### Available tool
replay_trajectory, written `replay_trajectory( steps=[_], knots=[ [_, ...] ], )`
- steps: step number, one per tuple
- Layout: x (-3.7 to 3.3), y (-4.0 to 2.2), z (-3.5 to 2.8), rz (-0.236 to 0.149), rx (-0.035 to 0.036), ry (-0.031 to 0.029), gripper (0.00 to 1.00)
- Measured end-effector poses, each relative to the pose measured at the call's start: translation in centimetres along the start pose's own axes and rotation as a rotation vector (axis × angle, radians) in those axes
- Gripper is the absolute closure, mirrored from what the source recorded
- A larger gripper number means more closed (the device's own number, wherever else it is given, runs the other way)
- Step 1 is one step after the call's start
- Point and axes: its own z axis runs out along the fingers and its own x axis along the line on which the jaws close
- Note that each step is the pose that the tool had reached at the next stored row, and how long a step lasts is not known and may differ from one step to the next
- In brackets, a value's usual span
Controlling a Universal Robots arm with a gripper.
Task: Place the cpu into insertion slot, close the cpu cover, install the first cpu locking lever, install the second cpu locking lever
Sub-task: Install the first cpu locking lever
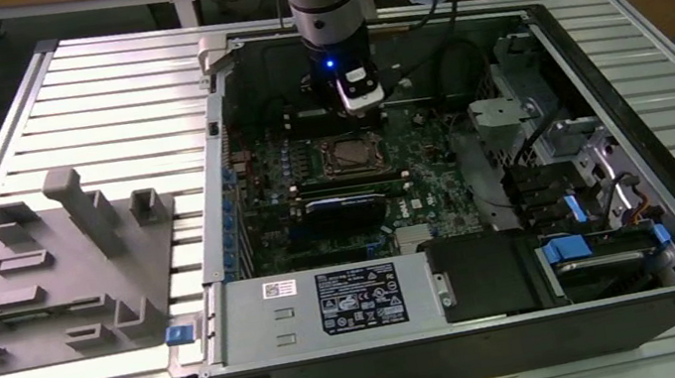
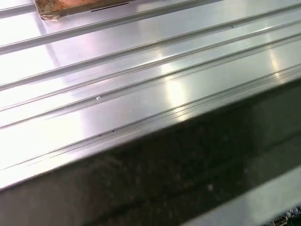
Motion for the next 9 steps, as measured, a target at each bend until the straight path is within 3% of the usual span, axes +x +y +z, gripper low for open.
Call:
replay_trajectory(
  steps=[9],
  knots=[
    [0.00, 0.00, 0.02, 0.001, 0.0002, -0.0002, 0.89]
  ],
)
